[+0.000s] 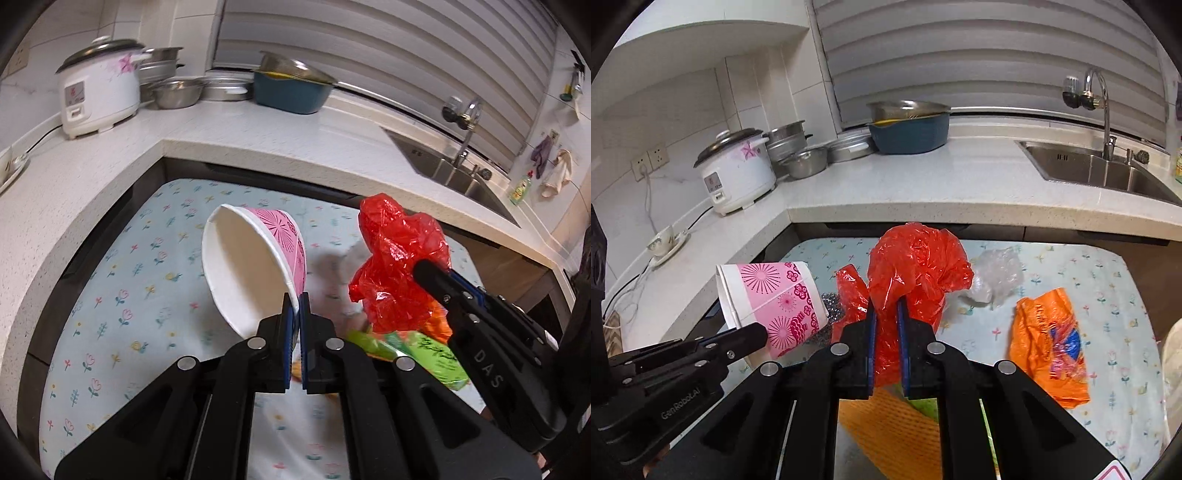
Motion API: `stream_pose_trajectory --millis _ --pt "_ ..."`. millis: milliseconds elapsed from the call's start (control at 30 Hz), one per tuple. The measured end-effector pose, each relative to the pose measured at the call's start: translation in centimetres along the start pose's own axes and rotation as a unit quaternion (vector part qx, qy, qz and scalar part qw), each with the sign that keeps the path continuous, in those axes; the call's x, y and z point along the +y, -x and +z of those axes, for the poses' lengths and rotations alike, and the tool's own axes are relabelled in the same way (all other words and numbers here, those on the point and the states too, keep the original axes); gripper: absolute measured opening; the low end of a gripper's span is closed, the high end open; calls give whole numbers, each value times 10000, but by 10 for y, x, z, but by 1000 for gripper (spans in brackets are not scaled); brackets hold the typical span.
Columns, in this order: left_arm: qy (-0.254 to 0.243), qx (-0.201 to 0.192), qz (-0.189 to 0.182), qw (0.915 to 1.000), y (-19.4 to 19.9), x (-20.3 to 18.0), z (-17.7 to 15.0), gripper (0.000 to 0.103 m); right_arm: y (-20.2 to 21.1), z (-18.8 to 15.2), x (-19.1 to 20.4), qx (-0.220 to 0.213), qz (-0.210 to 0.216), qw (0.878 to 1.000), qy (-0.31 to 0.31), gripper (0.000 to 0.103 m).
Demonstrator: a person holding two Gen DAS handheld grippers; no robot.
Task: Collect trash
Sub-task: 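Carry the pink cup and red bag over the bin and open both tools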
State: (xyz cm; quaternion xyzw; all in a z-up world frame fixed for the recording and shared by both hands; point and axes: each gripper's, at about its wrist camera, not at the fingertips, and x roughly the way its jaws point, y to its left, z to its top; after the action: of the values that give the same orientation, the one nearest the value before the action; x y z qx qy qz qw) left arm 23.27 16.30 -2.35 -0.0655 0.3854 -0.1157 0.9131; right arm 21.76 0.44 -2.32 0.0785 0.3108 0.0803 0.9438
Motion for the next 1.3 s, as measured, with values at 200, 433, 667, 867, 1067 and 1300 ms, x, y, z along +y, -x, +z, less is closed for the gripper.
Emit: stream_pose_trajectory --millis 200,433,667,867,1067,1300 --pt "-356 -68 -302 9989 11 -63 1 3 54 3 -53 -323 -318 9988 -200 10" --pt "-844 -10 -700 9940 16 -150 -12 3 110 -7 -123 -505 -782 9943 -512 10" --pt "-1341 72 -1078 9851 18 -234 -33 3 158 -26 -191 -599 -1238 9868 -855 10" --pt "-1742 183 -1337 9754 16 -298 -50 3 190 -44 -240 -654 -1581 9786 -1145 10" --pt "-2143 352 -1582 9632 9 -353 -69 3 218 -66 -285 -676 -1912 9681 -1470 10" --pt "-2528 537 -1819 9488 -3 -405 -90 3 241 -92 -331 -673 -2219 9551 -1843 10"
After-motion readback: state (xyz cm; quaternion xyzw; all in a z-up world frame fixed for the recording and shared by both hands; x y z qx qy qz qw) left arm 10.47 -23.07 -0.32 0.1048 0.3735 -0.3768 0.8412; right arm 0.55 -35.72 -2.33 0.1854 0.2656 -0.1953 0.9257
